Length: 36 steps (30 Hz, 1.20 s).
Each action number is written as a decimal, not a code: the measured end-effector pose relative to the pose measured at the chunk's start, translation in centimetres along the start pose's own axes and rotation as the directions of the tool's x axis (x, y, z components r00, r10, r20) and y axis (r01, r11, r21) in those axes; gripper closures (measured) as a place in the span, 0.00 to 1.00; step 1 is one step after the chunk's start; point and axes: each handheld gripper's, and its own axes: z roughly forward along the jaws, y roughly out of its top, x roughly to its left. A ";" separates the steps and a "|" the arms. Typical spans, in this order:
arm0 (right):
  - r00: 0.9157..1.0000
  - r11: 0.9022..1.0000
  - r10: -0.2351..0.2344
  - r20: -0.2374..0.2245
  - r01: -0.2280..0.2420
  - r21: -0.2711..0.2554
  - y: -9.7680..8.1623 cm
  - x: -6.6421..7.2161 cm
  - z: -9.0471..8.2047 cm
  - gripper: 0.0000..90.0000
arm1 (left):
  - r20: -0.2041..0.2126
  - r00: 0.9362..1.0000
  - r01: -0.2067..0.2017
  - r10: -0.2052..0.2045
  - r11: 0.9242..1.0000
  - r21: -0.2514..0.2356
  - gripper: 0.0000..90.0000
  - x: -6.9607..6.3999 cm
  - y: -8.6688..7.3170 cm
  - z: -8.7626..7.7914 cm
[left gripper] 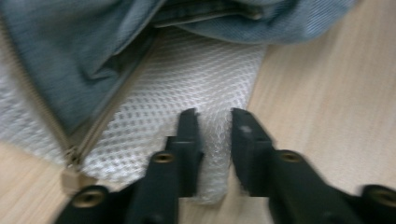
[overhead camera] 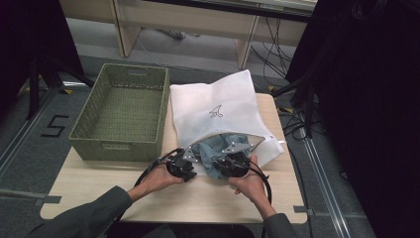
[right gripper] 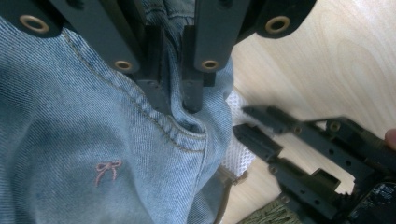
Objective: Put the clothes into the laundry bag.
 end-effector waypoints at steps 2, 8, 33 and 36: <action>1.000 1.000 -0.009 0.006 0.009 -0.007 0.0 -0.1 -0.1 0.94 | -0.007 1.000 0.022 -0.022 1.000 -0.021 0.91 -0.2 -0.1 0.1; 1.000 1.000 -0.008 0.007 0.008 -0.018 -0.3 0.3 0.3 0.92 | 0.023 0.999 -0.037 0.036 0.999 0.015 0.97 -0.9 -0.5 -0.6; 0.980 0.995 0.099 0.170 -0.095 -0.032 4.0 -5.4 6.0 0.86 | 0.072 0.997 -0.024 0.020 0.998 0.055 0.97 -1.3 -2.6 -2.6; 0.985 0.990 0.131 0.113 -0.124 -0.071 3.8 -4.9 4.9 0.73 | 0.075 0.997 -0.020 0.016 0.998 0.055 0.96 -1.2 -2.6 -2.8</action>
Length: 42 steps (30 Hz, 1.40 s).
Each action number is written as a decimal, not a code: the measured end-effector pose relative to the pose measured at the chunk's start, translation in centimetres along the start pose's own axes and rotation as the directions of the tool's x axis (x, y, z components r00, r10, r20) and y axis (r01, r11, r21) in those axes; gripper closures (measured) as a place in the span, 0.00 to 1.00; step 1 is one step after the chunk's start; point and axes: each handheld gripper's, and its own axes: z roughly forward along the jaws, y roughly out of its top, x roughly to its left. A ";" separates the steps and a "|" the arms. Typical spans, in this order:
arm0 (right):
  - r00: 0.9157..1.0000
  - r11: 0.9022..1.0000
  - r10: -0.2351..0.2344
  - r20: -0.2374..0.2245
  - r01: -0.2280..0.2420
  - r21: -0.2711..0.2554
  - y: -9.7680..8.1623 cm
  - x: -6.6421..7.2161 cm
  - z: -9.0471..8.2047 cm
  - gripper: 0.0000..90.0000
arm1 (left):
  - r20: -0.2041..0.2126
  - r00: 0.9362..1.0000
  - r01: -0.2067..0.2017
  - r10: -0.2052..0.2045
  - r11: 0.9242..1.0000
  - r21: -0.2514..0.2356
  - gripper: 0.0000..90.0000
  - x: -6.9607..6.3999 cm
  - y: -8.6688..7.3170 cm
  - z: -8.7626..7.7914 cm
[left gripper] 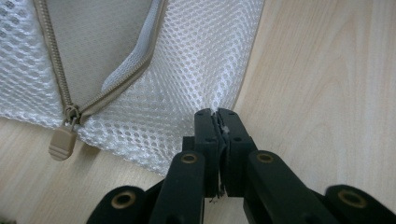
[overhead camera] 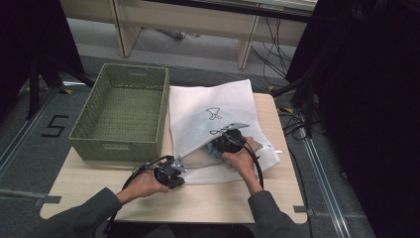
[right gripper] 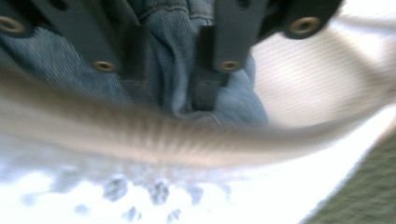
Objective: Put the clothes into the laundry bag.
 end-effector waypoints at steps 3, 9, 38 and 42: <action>0.997 0.998 -0.033 -0.072 0.037 0.046 -0.3 0.5 -2.1 0.60 | 0.003 1.000 0.007 -0.007 1.000 0.001 0.96 0.1 -0.1 -0.3; 0.996 0.999 -0.044 -0.074 0.044 0.004 -1.5 0.7 -5.8 0.49 | 0.004 1.000 0.006 -0.006 1.000 0.023 0.95 0.3 -0.4 -0.7; 0.998 0.999 -0.050 -0.038 0.050 0.017 -3.7 0.5 -4.5 0.44 | 0.014 0.999 -0.046 0.048 0.993 -0.107 0.80 -1.4 4.1 4.0; 0.997 0.997 -0.043 -0.063 0.046 0.055 -3.9 1.3 -4.1 0.45 | 0.007 0.998 -0.059 0.060 0.992 -0.108 0.91 -1.8 4.1 3.9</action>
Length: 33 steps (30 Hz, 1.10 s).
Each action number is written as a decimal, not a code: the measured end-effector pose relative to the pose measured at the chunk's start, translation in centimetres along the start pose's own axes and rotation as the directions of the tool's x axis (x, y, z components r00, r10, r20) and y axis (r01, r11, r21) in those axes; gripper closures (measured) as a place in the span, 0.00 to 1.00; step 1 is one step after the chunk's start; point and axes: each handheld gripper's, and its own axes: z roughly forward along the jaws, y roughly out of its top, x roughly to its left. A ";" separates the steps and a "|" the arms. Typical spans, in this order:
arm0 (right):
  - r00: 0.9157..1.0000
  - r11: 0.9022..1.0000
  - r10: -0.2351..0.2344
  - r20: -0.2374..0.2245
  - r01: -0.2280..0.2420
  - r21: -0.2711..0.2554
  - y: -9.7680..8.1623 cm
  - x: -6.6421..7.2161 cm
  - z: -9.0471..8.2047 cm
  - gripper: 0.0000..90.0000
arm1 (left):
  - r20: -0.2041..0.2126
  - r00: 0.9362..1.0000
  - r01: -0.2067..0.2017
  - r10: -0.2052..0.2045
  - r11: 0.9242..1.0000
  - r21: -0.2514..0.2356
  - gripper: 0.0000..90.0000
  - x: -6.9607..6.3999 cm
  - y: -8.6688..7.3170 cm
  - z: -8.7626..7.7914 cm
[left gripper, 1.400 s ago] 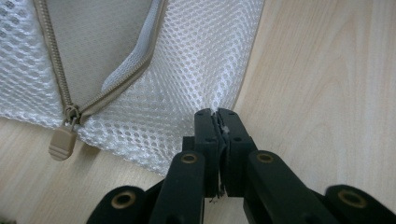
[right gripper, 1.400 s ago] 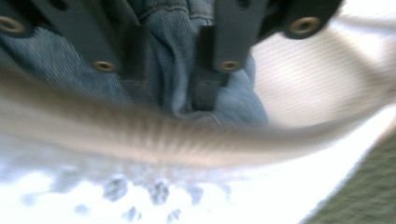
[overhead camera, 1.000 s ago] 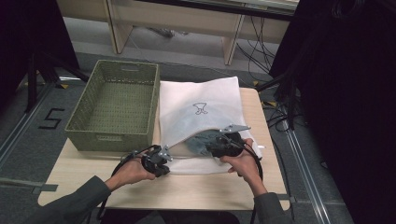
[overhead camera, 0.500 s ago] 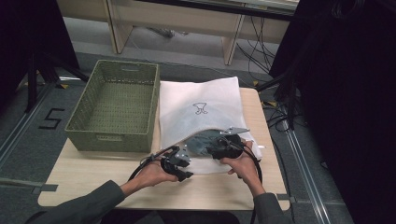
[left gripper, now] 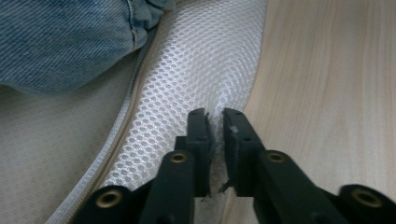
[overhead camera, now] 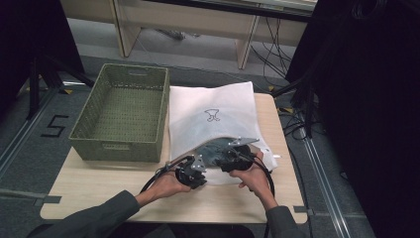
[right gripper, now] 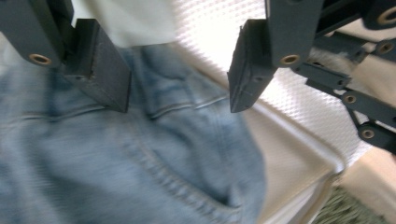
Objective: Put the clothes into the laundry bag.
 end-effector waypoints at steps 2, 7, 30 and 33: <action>1.000 0.999 -0.024 -0.015 0.024 0.023 0.0 0.5 0.1 0.45 | 0.008 1.000 -0.016 0.016 1.000 0.011 0.94 -0.1 0.0 -0.1; 0.999 0.995 -0.051 -0.004 0.051 0.090 0.0 1.5 0.8 0.46 | 0.028 1.000 -0.004 0.004 1.000 0.008 0.95 -1.1 -0.1 -0.3; 0.984 0.999 0.010 0.180 -0.016 0.031 2.9 -1.3 5.9 0.83 | 0.071 0.997 -0.012 0.009 0.999 0.039 0.97 -2.7 -0.8 -1.2; 0.974 0.998 0.056 0.218 -0.057 -0.001 3.7 -2.8 6.7 0.82 | 0.078 0.997 -0.009 0.006 0.999 0.042 0.96 -2.7 -0.8 -1.2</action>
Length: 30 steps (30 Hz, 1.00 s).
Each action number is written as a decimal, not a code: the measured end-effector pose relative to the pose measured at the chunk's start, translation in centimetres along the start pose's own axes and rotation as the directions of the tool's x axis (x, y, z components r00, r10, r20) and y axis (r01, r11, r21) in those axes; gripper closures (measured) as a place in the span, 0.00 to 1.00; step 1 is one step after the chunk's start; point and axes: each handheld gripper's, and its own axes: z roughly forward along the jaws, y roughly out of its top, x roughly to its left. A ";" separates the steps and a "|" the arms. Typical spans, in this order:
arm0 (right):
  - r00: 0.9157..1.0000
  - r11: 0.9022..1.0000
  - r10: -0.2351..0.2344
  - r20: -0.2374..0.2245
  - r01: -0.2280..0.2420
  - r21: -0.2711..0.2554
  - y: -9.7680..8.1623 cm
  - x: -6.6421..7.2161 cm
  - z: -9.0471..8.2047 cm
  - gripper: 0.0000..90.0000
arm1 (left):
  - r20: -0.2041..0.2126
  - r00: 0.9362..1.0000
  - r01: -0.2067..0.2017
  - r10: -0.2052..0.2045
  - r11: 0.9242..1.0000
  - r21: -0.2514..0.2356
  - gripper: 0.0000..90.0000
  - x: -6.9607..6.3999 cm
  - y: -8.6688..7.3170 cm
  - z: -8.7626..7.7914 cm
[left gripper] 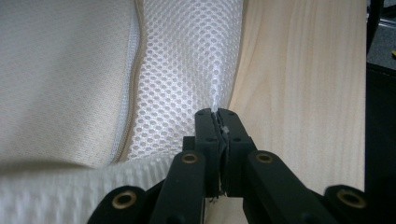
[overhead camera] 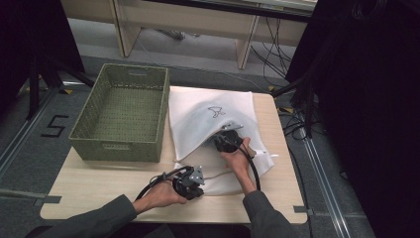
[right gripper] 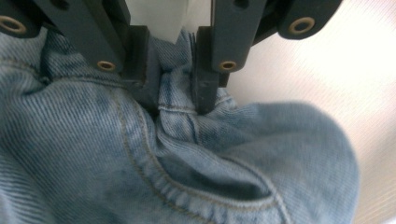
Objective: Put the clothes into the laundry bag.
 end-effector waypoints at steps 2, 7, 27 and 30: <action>1.000 1.000 0.023 0.007 -0.023 -0.002 0.2 -0.4 0.4 0.81 | -0.004 1.000 -0.001 0.001 1.000 0.006 0.96 0.0 0.1 0.0; 0.999 1.000 0.016 -0.046 -0.016 0.001 -0.2 -0.4 -0.5 0.68 | -0.010 1.000 -0.015 0.015 1.000 0.009 0.96 -0.1 0.1 0.0; 0.971 0.993 0.070 -0.228 -0.090 -0.080 -3.3 -1.0 -8.6 0.50 | -0.143 0.990 -0.004 -0.018 0.988 -0.157 0.67 1.5 3.1 -4.9; 0.969 0.990 0.073 -0.236 -0.099 -0.100 -3.6 -1.4 -9.3 0.50 | -0.192 0.981 0.003 -0.041 0.981 -0.195 0.60 2.1 3.9 -6.1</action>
